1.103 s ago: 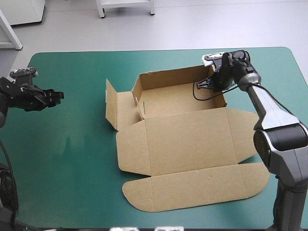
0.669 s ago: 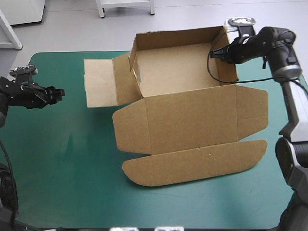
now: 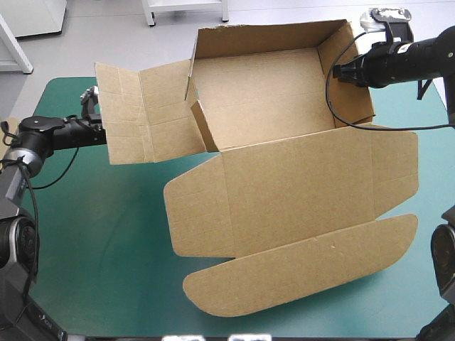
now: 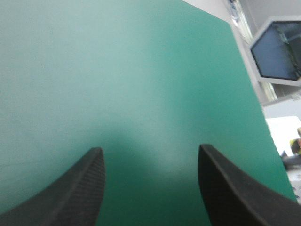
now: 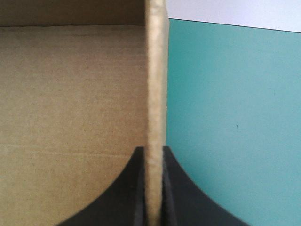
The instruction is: Fold the box
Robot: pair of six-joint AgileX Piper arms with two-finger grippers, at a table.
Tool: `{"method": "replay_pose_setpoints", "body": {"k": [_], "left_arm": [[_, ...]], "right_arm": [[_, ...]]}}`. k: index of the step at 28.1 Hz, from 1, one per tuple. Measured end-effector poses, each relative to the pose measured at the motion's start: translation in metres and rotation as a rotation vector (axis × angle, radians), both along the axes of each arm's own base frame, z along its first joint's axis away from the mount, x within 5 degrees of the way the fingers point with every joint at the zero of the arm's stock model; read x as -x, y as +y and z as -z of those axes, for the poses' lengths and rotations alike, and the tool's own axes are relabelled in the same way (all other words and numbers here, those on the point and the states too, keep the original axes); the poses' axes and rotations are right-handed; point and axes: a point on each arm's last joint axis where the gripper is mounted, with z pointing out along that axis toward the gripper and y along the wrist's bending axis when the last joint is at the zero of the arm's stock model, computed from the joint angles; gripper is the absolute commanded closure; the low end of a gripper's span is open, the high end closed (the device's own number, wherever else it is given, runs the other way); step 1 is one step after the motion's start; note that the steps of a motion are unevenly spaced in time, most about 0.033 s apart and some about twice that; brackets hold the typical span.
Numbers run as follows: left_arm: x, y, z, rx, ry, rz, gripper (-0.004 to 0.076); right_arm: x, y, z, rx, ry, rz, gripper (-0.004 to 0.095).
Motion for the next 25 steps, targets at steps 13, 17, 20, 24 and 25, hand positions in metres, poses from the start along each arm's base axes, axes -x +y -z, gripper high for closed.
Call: {"method": "replay_pose_setpoints", "body": {"k": [13,17,20,24,25], "left_arm": [[0.004,-0.061,-0.028,0.311,-0.099,0.165,0.0301],[0.003,-0.064,-0.036,0.369,-0.118,0.155,0.0300],[0.003,-0.072,-0.042,0.378,-0.134,0.174,0.0300],[0.006,-0.084,-0.051,0.378,-0.160,0.213,0.0300],[0.007,-0.087,-0.055,0.375,-0.170,0.225,0.0300]], "right_arm": [[-0.029,-0.013,0.029,0.105,0.045,0.104,0.0927],[-0.035,-0.014,0.037,0.107,0.063,0.112,0.0927],[-0.038,-0.015,0.040,0.108,0.066,0.115,0.0927],[-0.043,-0.015,0.045,0.107,0.073,0.120,0.0927],[-0.044,-0.015,0.047,0.105,0.078,0.122,0.0927]]}}
